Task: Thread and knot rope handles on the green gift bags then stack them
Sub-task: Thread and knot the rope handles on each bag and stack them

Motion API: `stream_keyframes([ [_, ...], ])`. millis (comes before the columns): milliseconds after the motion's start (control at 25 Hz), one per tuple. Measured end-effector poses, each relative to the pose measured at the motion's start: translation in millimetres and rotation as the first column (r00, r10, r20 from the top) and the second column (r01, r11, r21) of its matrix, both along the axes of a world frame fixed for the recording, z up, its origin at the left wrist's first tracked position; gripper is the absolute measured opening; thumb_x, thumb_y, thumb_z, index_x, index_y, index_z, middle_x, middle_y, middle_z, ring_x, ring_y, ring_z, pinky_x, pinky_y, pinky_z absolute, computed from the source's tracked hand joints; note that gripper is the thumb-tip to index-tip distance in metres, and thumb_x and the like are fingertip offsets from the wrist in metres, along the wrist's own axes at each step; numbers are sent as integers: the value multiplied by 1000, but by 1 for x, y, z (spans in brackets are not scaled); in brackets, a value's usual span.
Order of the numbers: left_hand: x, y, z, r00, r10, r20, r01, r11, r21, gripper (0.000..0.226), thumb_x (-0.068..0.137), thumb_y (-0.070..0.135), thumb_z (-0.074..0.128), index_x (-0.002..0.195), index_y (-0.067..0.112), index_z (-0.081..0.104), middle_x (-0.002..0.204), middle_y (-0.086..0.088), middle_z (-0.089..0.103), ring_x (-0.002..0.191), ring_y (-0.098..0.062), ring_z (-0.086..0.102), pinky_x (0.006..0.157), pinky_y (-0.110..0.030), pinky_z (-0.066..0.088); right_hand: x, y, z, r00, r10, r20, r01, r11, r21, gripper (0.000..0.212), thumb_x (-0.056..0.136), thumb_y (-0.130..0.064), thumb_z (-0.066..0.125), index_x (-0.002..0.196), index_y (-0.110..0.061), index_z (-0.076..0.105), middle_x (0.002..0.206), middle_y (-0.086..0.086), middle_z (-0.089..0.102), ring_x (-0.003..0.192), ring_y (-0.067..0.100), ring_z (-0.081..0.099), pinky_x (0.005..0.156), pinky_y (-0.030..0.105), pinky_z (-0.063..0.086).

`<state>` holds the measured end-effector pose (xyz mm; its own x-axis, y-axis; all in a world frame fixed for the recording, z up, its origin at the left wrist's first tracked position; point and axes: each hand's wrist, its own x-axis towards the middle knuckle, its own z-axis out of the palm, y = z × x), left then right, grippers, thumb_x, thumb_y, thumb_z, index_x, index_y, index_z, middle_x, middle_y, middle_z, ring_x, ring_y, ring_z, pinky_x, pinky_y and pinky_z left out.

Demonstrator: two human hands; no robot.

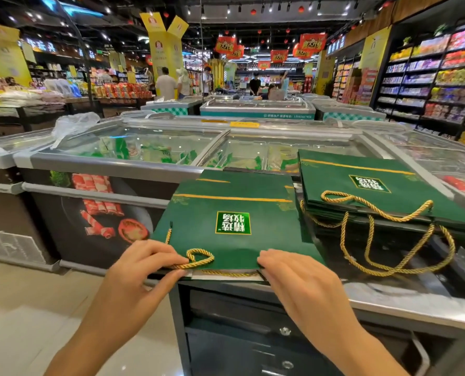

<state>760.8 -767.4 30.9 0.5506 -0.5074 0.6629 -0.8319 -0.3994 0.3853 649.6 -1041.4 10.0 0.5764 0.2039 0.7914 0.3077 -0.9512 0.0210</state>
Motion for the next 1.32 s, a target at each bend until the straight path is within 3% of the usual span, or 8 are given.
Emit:
stream_keyframes([
  [240,1,2,15,990,-4,-140,-6,997,-73,30,82,50,65,109,37,70,116,19,62,116,-7,57,94,-10,41,-3,-16,12,986,-73,-147,98,980,174,44,94,-52,54,116,-20,75,113,-11,74,109,5,66,98,21,48],
  [400,19,-5,36,965,177,-192,-200,974,-110,19,89,30,73,107,31,70,103,17,66,96,-4,61,85,-30,53,-2,-32,20,958,22,-287,98,912,398,47,91,-60,53,114,-25,75,116,-19,70,116,-4,59,100,18,43],
  [560,44,-18,48,879,420,-225,-364,896,253,46,84,53,70,116,20,73,103,7,73,99,-18,63,91,-44,54,2,-43,17,946,130,-298,75,806,587,24,90,-42,67,108,-28,76,115,-23,67,118,-7,56,95,2,37],
  [720,49,-31,48,834,543,-97,-433,753,496,49,84,63,65,118,28,73,108,5,73,108,-29,58,96,-47,49,6,-51,7,919,193,-345,77,769,635,20,89,-36,70,108,-35,74,120,-25,65,121,-3,55,100,15,43],
  [840,53,-38,46,864,480,-150,-381,820,428,30,88,47,69,110,28,75,98,7,70,106,-28,59,95,-48,50,5,-54,1,902,265,-341,42,732,680,33,81,-56,67,109,-39,73,123,-26,63,126,4,55,105,34,47],
  [960,51,-47,43,893,418,-164,-332,860,387,1,91,32,70,92,32,70,87,11,61,101,-23,59,89,-41,50,2,-58,-1,880,320,-351,7,729,684,39,75,-58,72,110,-41,72,130,-23,60,132,7,51,107,36,45],
  [1160,30,-68,53,977,93,-193,-46,971,237,12,96,18,63,91,29,61,83,16,69,82,-9,66,77,-35,53,2,-59,-5,863,358,-356,-16,724,690,39,76,-57,72,112,-40,72,131,-23,59,135,7,48,108,32,43],
  [1320,4,-95,60,947,-170,-272,226,955,191,15,96,14,64,99,27,72,85,13,73,83,-10,68,76,-31,55,2,-60,-7,870,361,-335,-26,713,701,38,78,-56,71,112,-40,72,130,-22,60,133,8,50,108,31,43],
])
